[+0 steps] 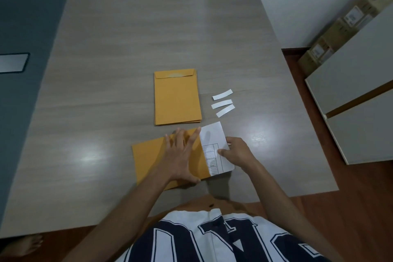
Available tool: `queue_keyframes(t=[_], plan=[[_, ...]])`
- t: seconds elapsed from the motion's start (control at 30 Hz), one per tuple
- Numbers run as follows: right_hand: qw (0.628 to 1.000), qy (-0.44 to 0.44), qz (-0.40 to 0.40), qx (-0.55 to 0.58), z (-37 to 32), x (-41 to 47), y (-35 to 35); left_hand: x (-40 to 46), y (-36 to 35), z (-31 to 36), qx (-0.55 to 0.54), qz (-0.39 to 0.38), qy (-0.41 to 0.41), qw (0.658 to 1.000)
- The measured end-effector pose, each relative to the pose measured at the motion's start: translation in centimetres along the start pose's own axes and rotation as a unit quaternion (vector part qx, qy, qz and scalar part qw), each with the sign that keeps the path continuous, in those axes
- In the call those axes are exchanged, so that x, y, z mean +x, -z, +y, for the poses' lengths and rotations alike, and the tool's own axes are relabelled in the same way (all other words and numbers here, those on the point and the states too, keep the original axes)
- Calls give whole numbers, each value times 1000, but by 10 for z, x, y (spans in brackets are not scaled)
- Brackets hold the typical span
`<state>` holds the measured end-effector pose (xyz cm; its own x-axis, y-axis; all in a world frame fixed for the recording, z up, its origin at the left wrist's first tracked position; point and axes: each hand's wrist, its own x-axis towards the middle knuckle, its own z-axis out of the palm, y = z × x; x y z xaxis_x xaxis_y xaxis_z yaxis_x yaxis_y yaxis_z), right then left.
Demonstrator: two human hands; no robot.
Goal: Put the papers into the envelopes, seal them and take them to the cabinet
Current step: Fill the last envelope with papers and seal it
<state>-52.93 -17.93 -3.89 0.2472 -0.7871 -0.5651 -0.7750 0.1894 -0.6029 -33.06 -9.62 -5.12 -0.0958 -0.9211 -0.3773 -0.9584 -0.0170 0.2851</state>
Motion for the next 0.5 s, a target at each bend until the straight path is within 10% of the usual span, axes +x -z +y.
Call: queue_keyframes(t=[0.5], plan=[[999, 10, 16, -41, -21, -8, 0, -3, 7, 21, -42, 48, -32, 997]])
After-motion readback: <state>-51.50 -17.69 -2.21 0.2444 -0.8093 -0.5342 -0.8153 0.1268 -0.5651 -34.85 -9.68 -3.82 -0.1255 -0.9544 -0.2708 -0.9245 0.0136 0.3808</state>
